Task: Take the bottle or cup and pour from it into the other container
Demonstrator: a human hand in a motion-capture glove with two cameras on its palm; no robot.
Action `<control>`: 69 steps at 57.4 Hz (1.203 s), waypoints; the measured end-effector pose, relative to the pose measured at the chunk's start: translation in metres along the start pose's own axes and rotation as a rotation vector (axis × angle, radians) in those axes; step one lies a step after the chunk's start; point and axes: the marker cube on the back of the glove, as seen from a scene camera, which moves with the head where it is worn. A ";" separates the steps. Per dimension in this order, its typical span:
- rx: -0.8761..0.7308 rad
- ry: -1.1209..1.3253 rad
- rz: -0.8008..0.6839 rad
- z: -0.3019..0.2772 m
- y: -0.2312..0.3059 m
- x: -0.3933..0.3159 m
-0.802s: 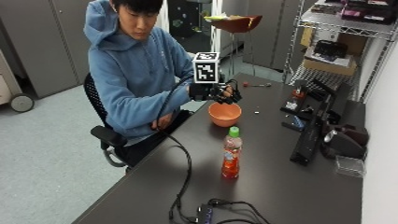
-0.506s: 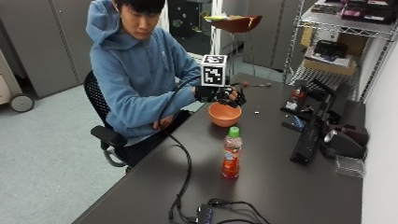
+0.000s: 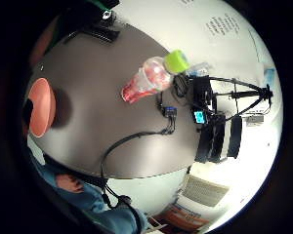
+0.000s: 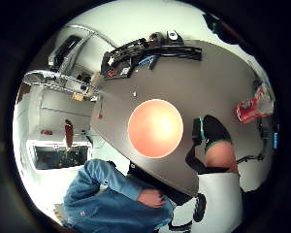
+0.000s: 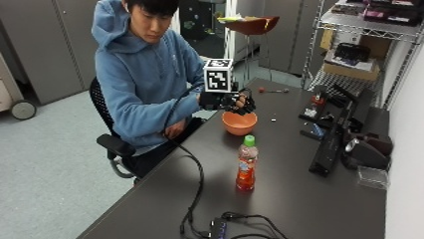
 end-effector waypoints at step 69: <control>0.320 -0.877 0.129 0.059 0.017 0.228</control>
